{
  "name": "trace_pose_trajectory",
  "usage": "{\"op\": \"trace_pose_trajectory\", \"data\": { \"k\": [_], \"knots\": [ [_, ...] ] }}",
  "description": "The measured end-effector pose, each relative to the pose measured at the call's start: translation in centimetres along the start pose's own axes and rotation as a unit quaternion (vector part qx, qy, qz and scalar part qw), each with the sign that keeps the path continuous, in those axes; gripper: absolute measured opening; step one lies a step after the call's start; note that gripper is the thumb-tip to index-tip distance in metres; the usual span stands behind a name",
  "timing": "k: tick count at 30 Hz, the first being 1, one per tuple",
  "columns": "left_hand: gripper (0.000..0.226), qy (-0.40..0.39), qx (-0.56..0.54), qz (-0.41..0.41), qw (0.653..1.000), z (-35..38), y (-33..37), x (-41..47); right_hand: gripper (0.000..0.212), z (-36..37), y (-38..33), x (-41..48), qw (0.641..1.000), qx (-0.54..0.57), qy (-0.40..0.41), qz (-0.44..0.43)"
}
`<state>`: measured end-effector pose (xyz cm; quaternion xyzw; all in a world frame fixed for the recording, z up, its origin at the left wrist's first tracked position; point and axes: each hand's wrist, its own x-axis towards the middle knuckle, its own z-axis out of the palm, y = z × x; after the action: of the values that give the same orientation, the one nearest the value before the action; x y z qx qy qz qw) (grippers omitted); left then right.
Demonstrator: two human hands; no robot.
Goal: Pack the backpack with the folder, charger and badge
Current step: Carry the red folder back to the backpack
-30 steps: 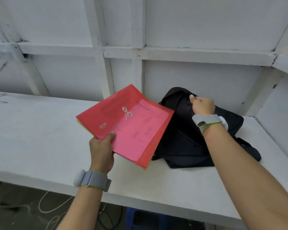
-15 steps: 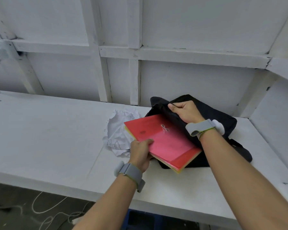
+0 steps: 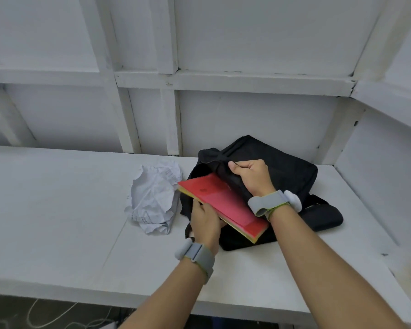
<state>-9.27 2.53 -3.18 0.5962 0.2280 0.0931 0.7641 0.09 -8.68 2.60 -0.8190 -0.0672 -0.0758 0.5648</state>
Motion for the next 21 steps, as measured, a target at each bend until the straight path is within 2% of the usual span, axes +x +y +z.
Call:
{"op": "trace_pose_trajectory", "data": {
  "k": [3, 7, 12, 17, 19, 21],
  "knots": [
    [0.025, -0.016, 0.113, -0.007, 0.993, 2.1, 0.3, 2.1, 0.030, 0.0, 0.3, -0.2, 0.999, 0.040, -0.018, 0.012],
    [0.026, -0.019, 0.236, -0.040, 0.971, 4.2, 2.0, 3.6, 0.022, -0.2, 0.7, -0.4, 0.997, 0.055, -0.054, 0.009],
    [0.022, -0.063, 0.268, -0.051, 0.960, 3.3, 1.6, 4.5, 0.023, -0.9, 1.8, 0.0, 0.996, 0.063, -0.059, 0.008],
    [0.012, -0.057, 0.270, -0.017, 0.961, 1.4, 1.8, 5.7, 0.018, 0.3, 3.6, -0.7, 0.983, -0.015, -0.182, -0.001],
    [0.005, -0.070, 0.361, 0.021, 0.930, 0.5, 2.6, 5.8, 0.019, 0.8, 4.2, -1.0, 0.975, -0.061, -0.215, -0.018],
    [0.018, -0.060, 0.447, 0.053, 0.891, -0.3, 3.2, 5.8, 0.028, 1.1, 4.2, -1.6, 0.969, -0.108, -0.220, -0.034]
  ]
}}
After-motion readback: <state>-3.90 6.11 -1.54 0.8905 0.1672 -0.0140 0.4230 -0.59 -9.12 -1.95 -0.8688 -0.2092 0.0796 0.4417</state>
